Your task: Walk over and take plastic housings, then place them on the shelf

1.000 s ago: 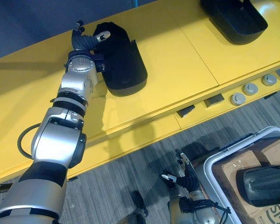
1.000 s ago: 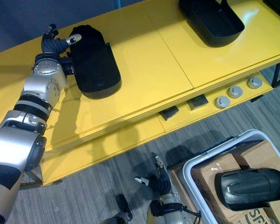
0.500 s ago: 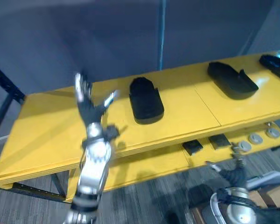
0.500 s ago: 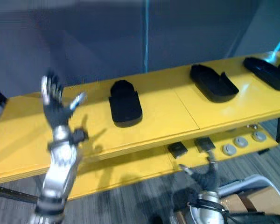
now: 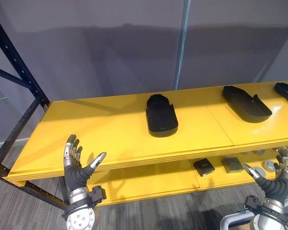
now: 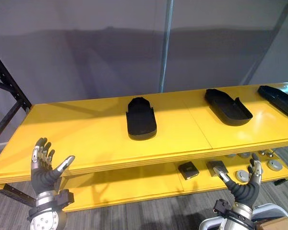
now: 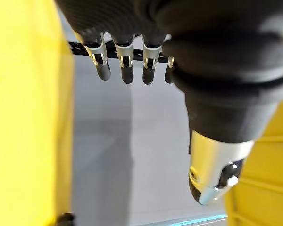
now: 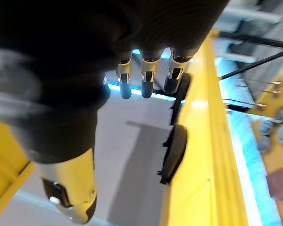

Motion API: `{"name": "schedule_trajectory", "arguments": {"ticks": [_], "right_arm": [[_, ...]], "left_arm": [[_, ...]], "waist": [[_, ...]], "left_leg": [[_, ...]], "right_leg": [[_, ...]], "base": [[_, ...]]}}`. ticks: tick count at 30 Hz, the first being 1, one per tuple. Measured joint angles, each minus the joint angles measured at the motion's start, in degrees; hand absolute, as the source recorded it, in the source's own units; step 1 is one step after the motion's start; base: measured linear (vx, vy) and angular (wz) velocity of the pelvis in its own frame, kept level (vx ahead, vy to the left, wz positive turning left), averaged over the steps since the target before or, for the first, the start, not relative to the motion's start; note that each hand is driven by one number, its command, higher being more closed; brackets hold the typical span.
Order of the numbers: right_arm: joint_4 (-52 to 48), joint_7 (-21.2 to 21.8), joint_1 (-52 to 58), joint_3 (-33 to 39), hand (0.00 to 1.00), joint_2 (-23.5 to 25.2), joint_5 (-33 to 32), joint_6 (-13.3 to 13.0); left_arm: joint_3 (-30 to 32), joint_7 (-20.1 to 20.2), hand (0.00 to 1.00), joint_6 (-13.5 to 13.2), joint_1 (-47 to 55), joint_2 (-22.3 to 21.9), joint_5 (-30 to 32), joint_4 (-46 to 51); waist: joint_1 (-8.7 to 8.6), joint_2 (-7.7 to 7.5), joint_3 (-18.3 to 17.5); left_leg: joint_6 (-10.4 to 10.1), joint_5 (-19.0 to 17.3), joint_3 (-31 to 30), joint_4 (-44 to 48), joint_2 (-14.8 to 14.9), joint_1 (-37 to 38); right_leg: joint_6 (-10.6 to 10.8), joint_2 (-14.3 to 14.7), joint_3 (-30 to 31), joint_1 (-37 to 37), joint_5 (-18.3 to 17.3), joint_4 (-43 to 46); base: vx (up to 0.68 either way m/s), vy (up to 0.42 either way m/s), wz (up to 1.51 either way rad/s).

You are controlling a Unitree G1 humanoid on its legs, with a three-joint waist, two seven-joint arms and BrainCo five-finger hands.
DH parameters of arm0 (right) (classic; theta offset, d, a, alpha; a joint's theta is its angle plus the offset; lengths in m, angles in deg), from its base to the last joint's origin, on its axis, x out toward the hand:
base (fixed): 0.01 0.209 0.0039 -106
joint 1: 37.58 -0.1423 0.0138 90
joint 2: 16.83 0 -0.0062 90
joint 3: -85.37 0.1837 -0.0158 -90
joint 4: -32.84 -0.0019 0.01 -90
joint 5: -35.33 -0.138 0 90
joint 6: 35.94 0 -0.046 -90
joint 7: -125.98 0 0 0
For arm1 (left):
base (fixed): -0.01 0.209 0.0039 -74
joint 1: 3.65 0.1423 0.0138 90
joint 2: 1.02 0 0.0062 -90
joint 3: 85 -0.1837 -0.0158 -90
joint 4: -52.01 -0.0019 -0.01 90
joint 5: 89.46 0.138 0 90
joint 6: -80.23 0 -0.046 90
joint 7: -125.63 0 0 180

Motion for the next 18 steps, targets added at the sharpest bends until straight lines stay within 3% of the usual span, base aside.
{"name": "schedule_trajectory", "arguments": {"ticks": [5, 6, 8, 10, 12, 13, 16, 17, 18], "right_arm": [[0.4, 0.3, -0.4, -0.6, 0.0, 1.7, -0.8, 0.0], [0.6, 0.5, -1.4, -1.4, 0.0, 1.6, -0.8, 0.0], [1.4, 0.7, -4.0, -3.0, 0.0, 0.7, -0.8, -0.2], [2.2, 0.8, -8.0, -5.6, 0.0, -2.7, -0.8, -0.2], [1.9, 1.1, -7.4, -6.5, 0.0, -4.6, -1.0, -1.2], [0.6, 1.4, -5.2, -6.2, 0.0, -4.4, -1.4, -1.3], [-5.1, 3.0, 1.5, -6.2, 0.0, -2.9, -2.0, -1.3], [-6.5, 3.4, 2.4, -6.2, 0.0, -2.3, -2.0, -1.3], [-6.7, 3.5, 1.8, -6.1, 0.0, -2.2, -2.1, -1.3]], "left_arm": [[0.7, 0.2, 0.0, -0.1, -1.7, -0.4, -0.1, -1.3], [1.4, -0.1, 0.0, -0.2, -2.4, -0.3, -0.1, -1.7], [2.6, -0.5, 0.0, -0.5, -4.3, -0.2, -0.1, -1.7], [3.2, -1.8, 0.0, -1.6, -6.7, -0.2, -0.2, -1.5], [2.8, -2.1, 0.0, -2.2, -9.6, 0.0, -0.2, -1.6], [1.6, -2.3, 0.0, -2.4, -11.8, 0.6, -0.1, -1.9], [0.0, -2.9, 0.0, -2.7, -13.3, 0.9, -0.1, -2.0], [-0.7, -2.9, 0.0, -2.7, -13.4, 1.0, 0.0, -1.5], [-1.1, -2.9, 0.0, -2.7, -14.2, 1.0, 0.1, -1.6]], "waist": [[0.03, -0.45, 0.1], [0.38, -0.88, 0.6], [2.06, -1.53, 1.8], [3.25, -0.53, 2.7], [2.66, -0.47, 2.8], [1.58, -1.45, 3.5], [1.09, -2.24, 4.0], [0.68, -2.26, 4.2], [0.62, -1.17, 4.4]], "left_leg": [[-0.1, -0.5, 0.7, 1.0, 0.1, 0.3], [-0.2, -2.8, 1.5, 5.0, 0.5, -0.8], [0.1, -8.5, -3.5, 18.2, 0.9, -5.5], [-1.7, -15.9, -17.8, 29.5, 0.8, -8.2], [-0.9, -21.4, -20.6, 32.2, 0.3, -8.2], [-0.5, -22.8, -19.0, 33.1, -0.4, -8.2], [0.5, -22.9, -11.4, 33.9, -0.4, -8.6], [2.0, -22.0, -6.4, 34.8, 0.2, -9.7], [2.8, -21.1, -3.3, 35.0, 1.7, -10.6]], "right_leg": [[0.0, 0.3, 0.9, -0.2, 0.0, 0.4], [0.0, 0.7, 2.9, -1.2, 0.0, 1.8], [0.0, 1.9, 7.9, -3.8, -0.7, 5.2], [0.4, 5.8, 15.8, -7.4, -1.8, 10.3], [1.2, 8.3, 20.1, -10.1, -2.6, 13.6], [1.6, 8.7, 22.2, -11.2, -2.6, 14.8], [3.2, 8.7, 28.1, -12.5, -1.2, 13.6], [2.6, 7.8, 28.4, -13.3, -1.4, 10.4], [-0.8, 6.9, 24.7, -14.3, -3.6, 8.4]], "base": [[0.0, 0.009, -0.11], [-0.05, 0.012, -0.79], [-0.09, 0.013, -1.24], [-0.08, 0.063, -1.8], [-0.16, 0.215, -1.47], [-0.17, 0.218, -1.05], [-0.15, 0.204, -1.25], [-0.15, 0.173, -1.54], [-0.23, 0.231, -2.3]]}}
